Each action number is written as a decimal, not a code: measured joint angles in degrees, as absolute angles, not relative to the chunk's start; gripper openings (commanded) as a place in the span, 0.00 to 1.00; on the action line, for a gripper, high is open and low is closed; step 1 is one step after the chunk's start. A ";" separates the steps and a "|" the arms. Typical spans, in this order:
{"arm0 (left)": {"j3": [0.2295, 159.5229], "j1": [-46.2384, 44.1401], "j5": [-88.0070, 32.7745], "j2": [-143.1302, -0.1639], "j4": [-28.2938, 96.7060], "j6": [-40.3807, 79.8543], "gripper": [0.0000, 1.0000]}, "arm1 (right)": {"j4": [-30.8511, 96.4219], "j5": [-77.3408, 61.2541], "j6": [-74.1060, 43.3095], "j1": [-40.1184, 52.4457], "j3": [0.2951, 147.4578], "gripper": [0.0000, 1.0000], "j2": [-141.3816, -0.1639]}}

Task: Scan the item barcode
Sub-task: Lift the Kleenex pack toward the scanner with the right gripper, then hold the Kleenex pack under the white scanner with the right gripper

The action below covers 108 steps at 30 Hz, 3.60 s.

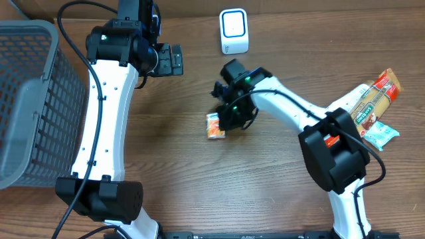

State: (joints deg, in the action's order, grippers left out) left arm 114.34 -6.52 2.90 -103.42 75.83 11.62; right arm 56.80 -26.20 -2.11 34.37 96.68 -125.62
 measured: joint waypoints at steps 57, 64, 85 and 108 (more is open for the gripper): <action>114.34 -6.52 2.87 -103.42 75.81 11.62 1.00 | 57.08 -68.58 8.86 12.91 97.08 0.04 -109.19; 114.34 -6.52 2.87 -103.42 75.83 11.62 1.00 | 59.66 -27.44 -4.29 21.71 98.19 0.03 -108.84; 114.34 -6.52 2.90 -103.42 75.81 11.62 1.00 | 12.78 33.47 24.97 31.09 105.43 0.04 -116.46; 114.34 -6.52 2.87 -103.42 75.83 11.62 1.00 | -2.52 30.94 67.16 31.11 105.43 0.04 -134.67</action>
